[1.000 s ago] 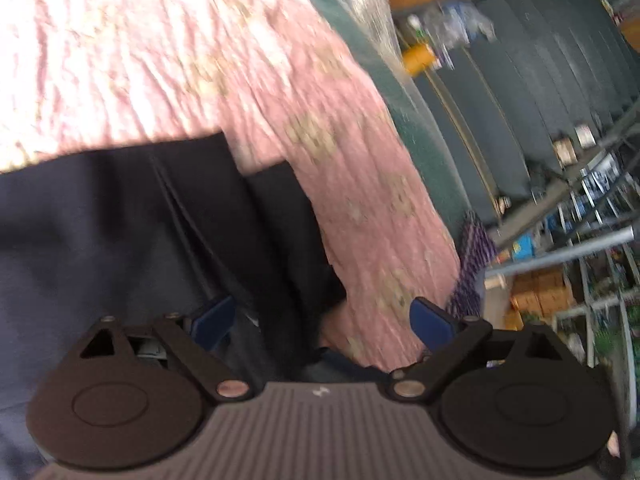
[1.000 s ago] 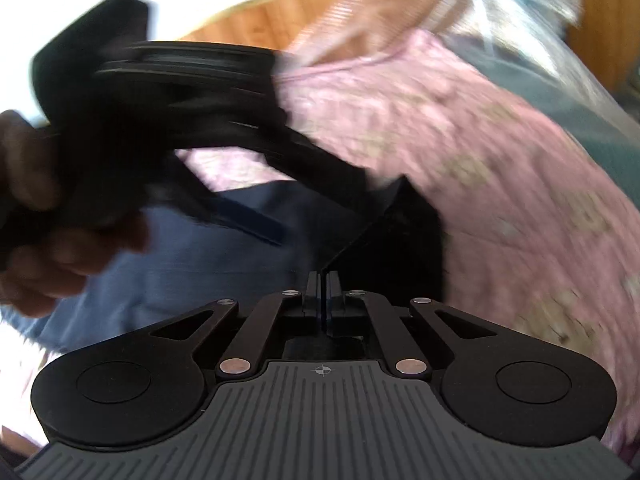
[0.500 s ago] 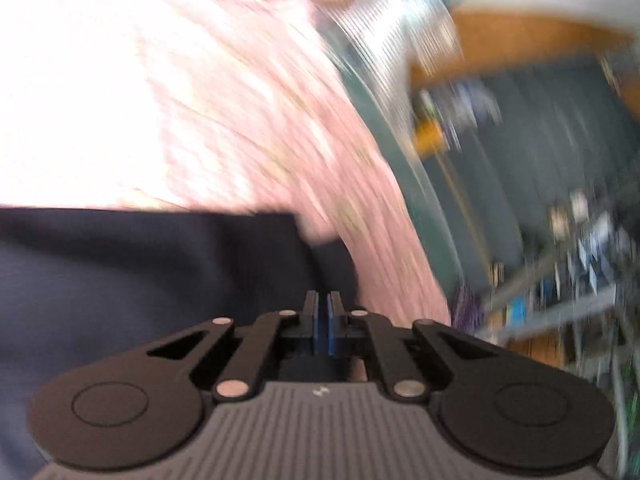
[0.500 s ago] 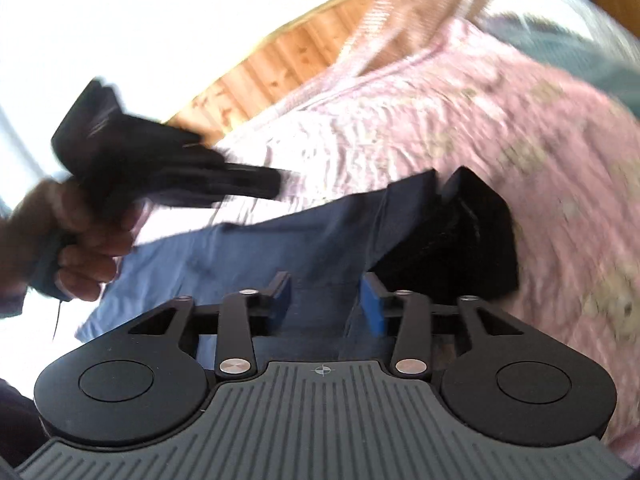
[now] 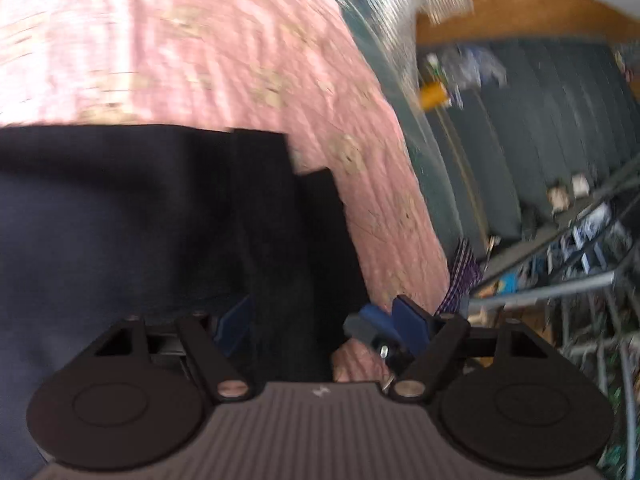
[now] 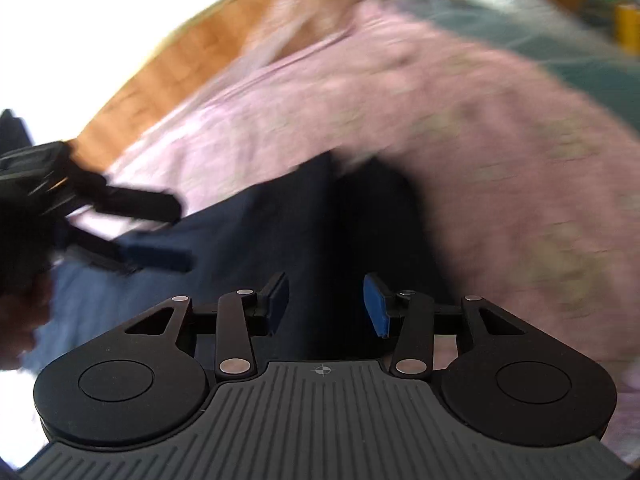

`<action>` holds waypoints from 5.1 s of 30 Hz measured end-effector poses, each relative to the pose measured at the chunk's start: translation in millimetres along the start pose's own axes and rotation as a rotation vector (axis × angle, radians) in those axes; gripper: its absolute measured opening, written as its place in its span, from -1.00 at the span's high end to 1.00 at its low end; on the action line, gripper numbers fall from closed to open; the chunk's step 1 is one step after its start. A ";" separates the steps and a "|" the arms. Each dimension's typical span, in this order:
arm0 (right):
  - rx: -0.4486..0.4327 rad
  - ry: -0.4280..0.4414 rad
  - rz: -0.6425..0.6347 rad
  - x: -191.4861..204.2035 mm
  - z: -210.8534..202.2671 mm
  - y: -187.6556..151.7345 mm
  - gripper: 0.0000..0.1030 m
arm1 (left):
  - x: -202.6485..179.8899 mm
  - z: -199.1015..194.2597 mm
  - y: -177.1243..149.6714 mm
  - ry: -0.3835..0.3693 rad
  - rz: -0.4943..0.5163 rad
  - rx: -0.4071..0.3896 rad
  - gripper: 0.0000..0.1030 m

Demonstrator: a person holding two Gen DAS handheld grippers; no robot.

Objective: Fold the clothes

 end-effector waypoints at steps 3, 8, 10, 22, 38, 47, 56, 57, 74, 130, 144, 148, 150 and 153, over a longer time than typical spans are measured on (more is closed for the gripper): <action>0.015 -0.090 0.025 -30.2 12.1 -6.4 0.14 | -12.1 17.0 6.9 0.017 0.030 0.038 -0.55; 0.003 -0.078 -0.169 5.9 4.3 -10.0 0.96 | -28.6 29.0 14.9 0.091 0.077 0.066 -0.73; -0.024 -0.052 -0.224 27.5 -3.6 -12.3 0.96 | -32.8 37.7 20.5 0.105 0.097 0.094 -0.78; -0.004 -0.010 -0.338 73.4 6.2 -35.7 0.96 | -2.9 56.4 11.1 0.328 0.087 0.075 -0.78; -0.072 0.106 -0.455 120.7 -11.5 -32.4 0.96 | 1.7 -7.6 -14.4 0.122 0.024 -0.048 0.86; 0.039 0.395 -0.521 182.6 -16.9 -43.7 -0.23 | 166.8 -126.4 -112.5 0.072 -0.339 -0.174 0.84; 0.135 0.247 -0.558 153.5 41.0 15.3 -0.19 | 175.7 -105.4 -129.7 0.017 -0.357 -0.226 0.50; 0.135 0.241 -0.594 154.5 48.1 24.9 -0.19 | 176.6 -101.5 -132.6 0.008 -0.366 -0.226 0.49; 0.153 0.163 -0.253 67.0 66.6 91.7 -0.28 | 2.3 -62.8 -21.5 -0.158 0.002 -0.275 0.86; -0.220 0.292 0.643 -1.8 13.2 -21.0 -0.94 | 477.5 -345.5 -411.2 -0.220 -0.976 -1.182 -0.77; -0.263 0.204 0.610 -4.7 18.5 -7.8 -0.90 | 478.3 -345.6 -359.9 -0.152 -0.897 -1.103 -0.73; -0.180 0.059 0.581 -5.0 35.2 20.2 0.92 | 476.6 -354.4 -347.1 -0.140 -0.882 -1.065 0.89; -0.182 0.037 0.568 1.5 25.9 33.0 1.00 | 461.7 -374.7 -347.4 -0.182 -0.861 -1.122 0.89; -0.212 0.071 0.540 16.5 -3.6 59.6 1.00 | 439.1 -407.3 -337.4 -0.207 -0.791 -1.163 0.90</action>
Point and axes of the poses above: each gripper's, at about its wrist camera, not at the fingertips, and z roughly the way its jaws point, x to its left, y to its top, the point moved 10 cm from there along z, roughly the way its jaws point, and after that the axes turned 15 degrees about x, right-handed, at the moved point
